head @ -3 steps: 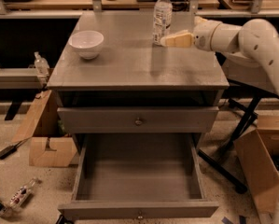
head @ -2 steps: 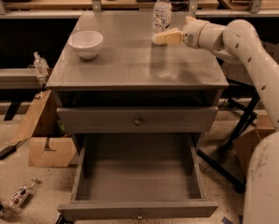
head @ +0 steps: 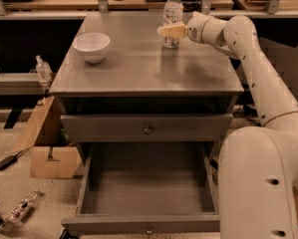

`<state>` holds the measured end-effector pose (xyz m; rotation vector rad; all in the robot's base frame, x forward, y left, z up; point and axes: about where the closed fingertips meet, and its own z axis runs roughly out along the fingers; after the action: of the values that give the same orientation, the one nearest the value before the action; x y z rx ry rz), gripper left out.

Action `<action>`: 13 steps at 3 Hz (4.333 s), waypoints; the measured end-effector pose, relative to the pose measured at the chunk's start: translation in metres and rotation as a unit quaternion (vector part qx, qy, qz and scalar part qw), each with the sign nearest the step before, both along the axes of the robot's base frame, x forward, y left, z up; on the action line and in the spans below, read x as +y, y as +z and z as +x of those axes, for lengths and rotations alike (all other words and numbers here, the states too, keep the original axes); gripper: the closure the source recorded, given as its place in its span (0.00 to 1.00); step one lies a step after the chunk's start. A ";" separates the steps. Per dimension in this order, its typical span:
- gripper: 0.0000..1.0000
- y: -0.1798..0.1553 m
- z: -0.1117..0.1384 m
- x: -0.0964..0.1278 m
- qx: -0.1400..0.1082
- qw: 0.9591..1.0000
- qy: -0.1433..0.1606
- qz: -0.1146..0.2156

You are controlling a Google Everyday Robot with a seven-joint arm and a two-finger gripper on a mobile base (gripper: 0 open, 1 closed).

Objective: Place blue plastic bottle into middle drawer

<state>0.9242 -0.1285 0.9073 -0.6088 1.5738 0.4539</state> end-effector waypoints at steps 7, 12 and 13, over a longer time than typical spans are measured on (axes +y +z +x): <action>1.00 0.109 -0.062 -0.013 -0.019 0.999 0.003 0.030; 1.00 0.005 -0.371 -0.038 0.093 0.995 0.030 0.013; 1.00 0.004 -0.368 -0.035 0.094 0.995 0.033 0.014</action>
Offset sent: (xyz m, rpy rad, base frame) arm 0.0535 -0.0069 0.0164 0.0640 0.0342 0.0171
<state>0.5559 -0.1630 0.9111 -0.6129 1.7252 0.5965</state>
